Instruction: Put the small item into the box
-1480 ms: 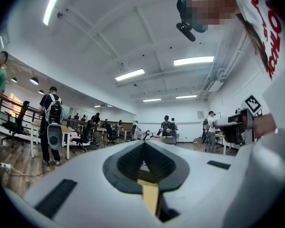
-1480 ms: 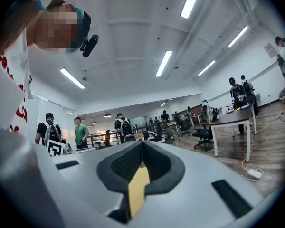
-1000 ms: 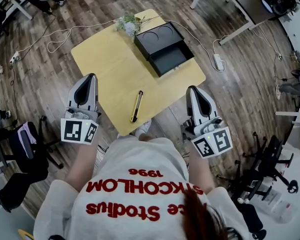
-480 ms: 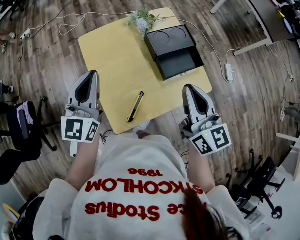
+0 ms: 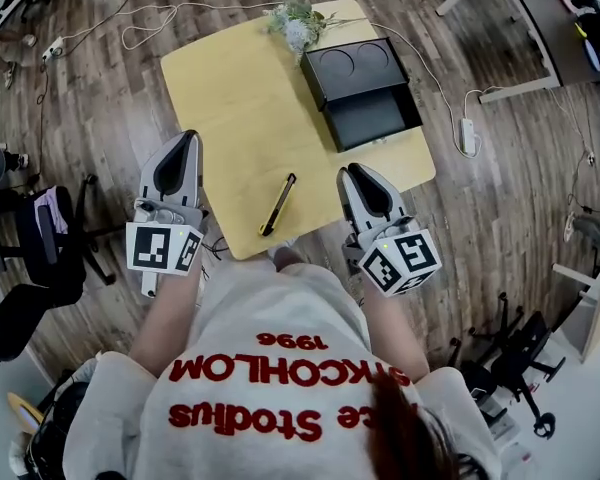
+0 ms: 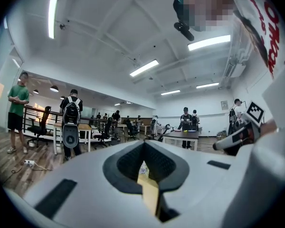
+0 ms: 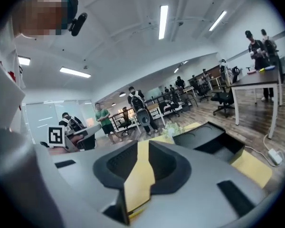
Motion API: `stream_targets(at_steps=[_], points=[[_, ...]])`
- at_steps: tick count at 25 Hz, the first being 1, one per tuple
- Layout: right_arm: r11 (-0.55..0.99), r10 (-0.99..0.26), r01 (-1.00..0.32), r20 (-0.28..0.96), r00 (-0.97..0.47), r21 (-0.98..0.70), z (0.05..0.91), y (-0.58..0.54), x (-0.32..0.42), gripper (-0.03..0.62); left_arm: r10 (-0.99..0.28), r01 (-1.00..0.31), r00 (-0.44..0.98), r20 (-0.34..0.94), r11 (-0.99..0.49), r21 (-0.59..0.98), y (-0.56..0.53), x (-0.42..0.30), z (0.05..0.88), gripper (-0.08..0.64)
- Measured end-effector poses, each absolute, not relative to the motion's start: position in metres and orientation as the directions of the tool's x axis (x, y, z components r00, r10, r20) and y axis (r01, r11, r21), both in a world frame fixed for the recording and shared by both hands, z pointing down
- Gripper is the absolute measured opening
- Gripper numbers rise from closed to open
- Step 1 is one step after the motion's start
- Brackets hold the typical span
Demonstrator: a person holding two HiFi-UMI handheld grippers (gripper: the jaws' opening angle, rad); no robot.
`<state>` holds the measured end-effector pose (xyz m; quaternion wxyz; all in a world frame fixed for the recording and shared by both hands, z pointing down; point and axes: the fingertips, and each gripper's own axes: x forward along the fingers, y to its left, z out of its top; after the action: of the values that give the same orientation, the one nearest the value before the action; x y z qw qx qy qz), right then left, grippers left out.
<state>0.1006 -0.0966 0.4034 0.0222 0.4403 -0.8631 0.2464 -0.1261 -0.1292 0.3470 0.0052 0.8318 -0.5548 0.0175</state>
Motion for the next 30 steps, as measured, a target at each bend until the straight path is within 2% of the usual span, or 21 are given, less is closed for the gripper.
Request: stream_targets(at_steps=[6,11,13,17,30], points=[[0.386,-0.695,-0.829,0.462,-0.550,-0.405,0.482,-0.087,0.077,0.087,-0.899,-0.900,0.434,0.056,-0.435,-0.009,-0.145,-0.124,0.358,0.006],[0.338,-0.636,-0.890,0.622,-0.457,-0.307,0.543,-0.074,0.057,0.106,-0.877,-0.880,0.474,0.078,-0.475,0.002,-0.156,-0.123,0.369,0.006],[0.287,-0.610,-0.901,0.664,-0.433,-0.324,0.566,-0.067,0.049,0.121,-0.867,-0.871,0.490,0.086,-0.491,0.006,-0.157,-0.123,0.374,0.006],[0.223,-0.558,-0.910,0.720,-0.414,-0.350,0.598,-0.057,0.029,0.158,-0.851,-0.857,0.514,0.105,-0.515,0.019,-0.157,-0.128,0.384,0.006],[0.176,-0.527,-0.964,0.808,-0.263,-0.198,0.643,-0.053,0.012,0.210,-0.809,-0.820,0.570,0.144,-0.570,0.043,-0.163,-0.120,0.404,0.006]])
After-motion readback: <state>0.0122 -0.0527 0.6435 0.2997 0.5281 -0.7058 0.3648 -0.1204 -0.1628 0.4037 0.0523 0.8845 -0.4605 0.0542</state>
